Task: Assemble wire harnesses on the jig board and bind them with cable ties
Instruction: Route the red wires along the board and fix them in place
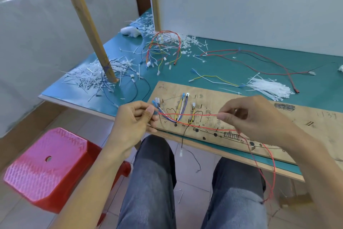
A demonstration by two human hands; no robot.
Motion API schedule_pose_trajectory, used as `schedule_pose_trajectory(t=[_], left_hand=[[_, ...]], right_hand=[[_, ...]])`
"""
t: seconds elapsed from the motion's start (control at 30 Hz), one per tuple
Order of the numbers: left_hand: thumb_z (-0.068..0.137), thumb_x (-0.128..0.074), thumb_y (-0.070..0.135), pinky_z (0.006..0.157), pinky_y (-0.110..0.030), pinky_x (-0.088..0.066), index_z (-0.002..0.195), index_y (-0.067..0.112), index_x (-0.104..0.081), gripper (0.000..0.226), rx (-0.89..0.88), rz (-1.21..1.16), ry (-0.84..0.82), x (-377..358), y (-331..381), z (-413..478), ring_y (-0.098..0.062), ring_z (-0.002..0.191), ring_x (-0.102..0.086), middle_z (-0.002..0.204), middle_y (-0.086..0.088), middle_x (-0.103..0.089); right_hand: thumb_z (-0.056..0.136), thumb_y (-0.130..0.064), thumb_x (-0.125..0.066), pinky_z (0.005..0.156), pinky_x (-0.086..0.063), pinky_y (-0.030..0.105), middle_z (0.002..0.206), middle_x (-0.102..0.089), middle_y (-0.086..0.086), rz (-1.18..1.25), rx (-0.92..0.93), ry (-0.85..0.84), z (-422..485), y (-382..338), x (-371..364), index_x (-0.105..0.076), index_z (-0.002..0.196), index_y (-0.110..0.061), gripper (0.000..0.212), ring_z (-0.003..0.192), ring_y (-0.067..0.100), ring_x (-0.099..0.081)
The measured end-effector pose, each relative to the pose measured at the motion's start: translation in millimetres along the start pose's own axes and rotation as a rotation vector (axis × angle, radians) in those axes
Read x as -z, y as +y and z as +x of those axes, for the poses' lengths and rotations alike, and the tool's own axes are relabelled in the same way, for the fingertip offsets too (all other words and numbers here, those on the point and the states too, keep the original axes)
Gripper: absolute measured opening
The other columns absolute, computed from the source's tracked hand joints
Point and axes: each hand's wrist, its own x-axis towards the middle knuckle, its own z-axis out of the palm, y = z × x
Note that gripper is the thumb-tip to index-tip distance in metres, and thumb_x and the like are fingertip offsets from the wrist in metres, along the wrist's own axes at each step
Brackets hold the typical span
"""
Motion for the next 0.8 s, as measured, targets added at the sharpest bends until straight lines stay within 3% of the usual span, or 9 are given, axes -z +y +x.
schedule_pose_trajectory(t=[0.1, 0.13, 0.23, 0.37, 0.5, 0.57, 0.67, 0.8], left_hand=[[0.103, -0.064, 0.012, 0.054, -0.029, -0.061, 0.093, 0.012, -0.074, 0.014, 0.005, 0.021, 0.027, 8, -3, 2, -0.021, 0.06, -0.069, 0.073, -0.01, -0.074], [0.103, -0.063, 0.011, 0.053, -0.028, -0.06, 0.094, 0.011, -0.073, 0.014, 0.003, 0.035, 0.036, 11, -2, 4, -0.02, 0.059, -0.069, 0.072, -0.009, -0.074], [0.103, -0.063, 0.007, 0.048, -0.027, -0.058, 0.091, 0.012, -0.072, 0.016, -0.005, 0.172, 0.051, 23, -3, 10, -0.015, 0.053, -0.066, 0.068, -0.004, -0.073], [0.101, -0.067, 0.01, 0.047, -0.03, -0.059, 0.086, 0.019, -0.073, 0.018, -0.028, 0.472, 0.038, 27, -5, 20, -0.007, 0.05, -0.063, 0.063, 0.003, -0.071], [0.1, -0.069, 0.022, 0.07, -0.029, -0.059, 0.093, 0.025, -0.075, 0.01, -0.141, 0.78, 0.031, 17, -9, 25, 0.001, 0.065, -0.066, 0.071, 0.014, -0.071], [0.1, -0.069, 0.027, 0.074, -0.027, -0.054, 0.098, 0.024, -0.077, 0.009, -0.208, 0.888, 0.044, 11, -13, 24, -0.006, 0.071, -0.066, 0.081, 0.01, -0.074], [0.099, -0.069, 0.031, 0.067, -0.024, -0.046, 0.102, 0.026, -0.078, 0.011, -0.309, 0.994, 0.07, 7, -16, 23, -0.014, 0.071, -0.061, 0.086, 0.006, -0.076], [0.099, -0.066, 0.035, 0.072, -0.035, -0.057, 0.107, 0.032, -0.076, 0.013, -0.366, 1.065, 0.05, 6, -15, 18, -0.021, 0.082, -0.069, 0.091, 0.005, -0.076]], right_hand=[[0.095, -0.04, -0.074, 0.053, -0.056, 0.041, 0.064, -0.07, -0.002, 0.277, -0.103, 0.017, 1, 0, -8, -0.079, 0.087, -0.033, 0.012, 0.056, 0.021, -0.067], [0.095, -0.033, -0.076, 0.056, -0.056, 0.042, 0.065, -0.071, 0.003, 0.367, -0.116, 0.025, 1, -2, -13, -0.08, 0.088, -0.029, 0.008, 0.058, 0.023, -0.069], [0.094, -0.02, -0.078, 0.061, -0.059, 0.034, 0.071, -0.071, 0.009, 0.526, -0.14, 0.042, 4, -8, -30, -0.081, 0.089, -0.022, 0.006, 0.061, 0.025, -0.072], [0.093, -0.017, -0.079, 0.055, -0.058, 0.038, 0.076, -0.065, 0.008, 0.582, -0.208, 0.072, 7, -9, -51, -0.08, 0.087, -0.02, 0.007, 0.057, 0.032, -0.072], [0.092, -0.019, -0.08, 0.051, -0.055, 0.036, 0.073, -0.065, 0.003, 0.552, -0.272, 0.139, 9, -6, -62, -0.079, 0.085, -0.022, 0.008, 0.054, 0.031, -0.071], [0.091, -0.021, -0.081, 0.051, -0.055, 0.035, 0.075, -0.066, 0.003, 0.554, -0.305, 0.167, 8, -3, -65, -0.079, 0.086, -0.022, 0.006, 0.055, 0.031, -0.072], [0.09, -0.023, -0.082, 0.049, -0.053, 0.032, 0.075, -0.068, 0.005, 0.57, -0.342, 0.193, 5, 2, -66, -0.079, 0.085, -0.021, 0.007, 0.055, 0.03, -0.073], [0.093, -0.018, -0.078, 0.05, -0.055, 0.029, 0.074, -0.073, 0.011, 0.658, -0.365, 0.144, -4, 9, -64, -0.079, 0.086, -0.016, 0.007, 0.055, 0.028, -0.071]])
